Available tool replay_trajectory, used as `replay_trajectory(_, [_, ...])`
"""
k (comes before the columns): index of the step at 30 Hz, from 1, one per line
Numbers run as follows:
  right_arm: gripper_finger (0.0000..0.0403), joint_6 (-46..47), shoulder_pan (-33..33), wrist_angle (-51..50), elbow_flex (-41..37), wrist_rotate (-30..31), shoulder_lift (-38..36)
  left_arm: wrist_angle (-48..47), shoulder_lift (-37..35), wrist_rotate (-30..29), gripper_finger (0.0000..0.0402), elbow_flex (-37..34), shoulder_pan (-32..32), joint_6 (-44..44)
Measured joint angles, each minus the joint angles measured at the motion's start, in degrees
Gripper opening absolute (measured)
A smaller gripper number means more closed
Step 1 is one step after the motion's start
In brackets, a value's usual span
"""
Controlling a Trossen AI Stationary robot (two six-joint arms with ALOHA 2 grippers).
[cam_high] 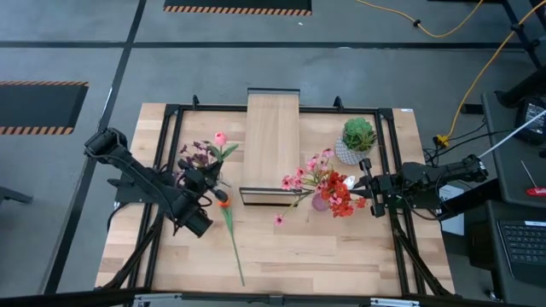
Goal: Pick and place flowers into a vace then onto a shelf
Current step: Put the pink tulip into the transparent vase
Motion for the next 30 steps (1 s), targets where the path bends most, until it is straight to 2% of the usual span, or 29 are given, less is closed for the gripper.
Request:
replay_trajectory(12, [0.001,0.15,0.0,0.0,0.0,-0.02,0.01,0.09,3.75,-0.03,0.0006,-0.32,0.78,0.82])
replay_trajectory(20, [0.001,0.17,0.0,-0.02,0.0,-0.02,0.02,0.2,7.47,0.09,0.0006,-1.64,0.73,-3.58])
replay_trajectory(30, [0.001,0.2,-0.01,-0.02,0.0,-0.02,0.01,0.04,7.52,0.07,0.003,-1.64,0.73,-3.72])
